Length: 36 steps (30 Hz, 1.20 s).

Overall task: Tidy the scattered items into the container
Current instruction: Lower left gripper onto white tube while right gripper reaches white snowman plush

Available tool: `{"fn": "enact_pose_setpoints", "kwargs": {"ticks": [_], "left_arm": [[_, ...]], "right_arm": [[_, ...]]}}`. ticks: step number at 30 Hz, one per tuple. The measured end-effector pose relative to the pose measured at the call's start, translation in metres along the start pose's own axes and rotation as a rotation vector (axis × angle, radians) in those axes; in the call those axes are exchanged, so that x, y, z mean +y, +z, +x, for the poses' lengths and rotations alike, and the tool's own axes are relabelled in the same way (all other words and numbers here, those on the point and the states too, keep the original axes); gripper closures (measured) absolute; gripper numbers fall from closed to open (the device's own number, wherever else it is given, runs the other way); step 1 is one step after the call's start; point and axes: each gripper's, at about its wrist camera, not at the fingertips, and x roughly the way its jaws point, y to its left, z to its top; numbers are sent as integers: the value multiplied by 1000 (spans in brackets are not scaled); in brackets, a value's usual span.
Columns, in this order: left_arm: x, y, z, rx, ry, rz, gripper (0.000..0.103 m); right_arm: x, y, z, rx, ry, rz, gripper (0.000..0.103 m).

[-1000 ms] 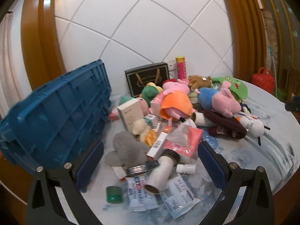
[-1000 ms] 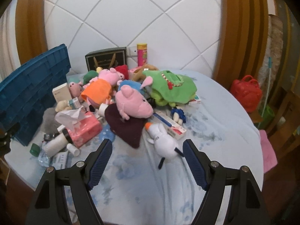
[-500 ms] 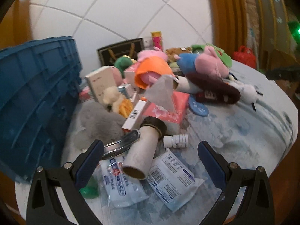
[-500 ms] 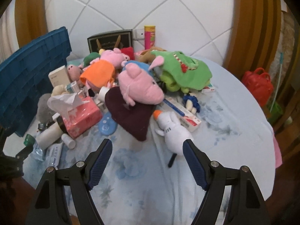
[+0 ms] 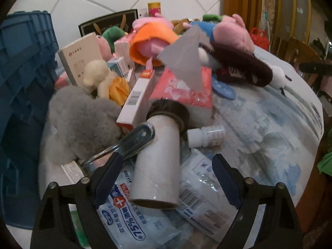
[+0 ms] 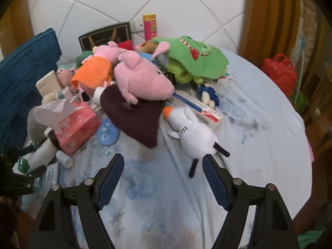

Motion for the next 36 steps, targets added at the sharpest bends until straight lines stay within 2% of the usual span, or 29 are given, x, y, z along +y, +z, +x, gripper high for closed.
{"fn": "enact_pose_setpoints", "kwargs": {"ticks": [5,9,13,20,28,30,33,36], "left_arm": [[6,0,4,5,9,15,13],[4,0,4,20,19,34,14],[-1,-3,2,18,25,38,19],[-12,-5,8,49,67,78,19],[-15,-6,15,67,92,52,19],[-15,-7,17,68,92,44,19],[-16,-6,19,69,92,34,19],[-14,-5,20,67,90,23,19]], "right_arm": [[1,10,10,-17,-17,-51,25],[-14,24,25,-24,-23,-115,25],[-32,36,46,20,28,-184,25],[-44,41,92,150,141,-305,25],[-52,41,145,263,128,-353,25],[-51,36,153,282,149,-348,25],[-48,31,159,287,146,-357,25],[-50,30,159,273,147,-330,33]]}}
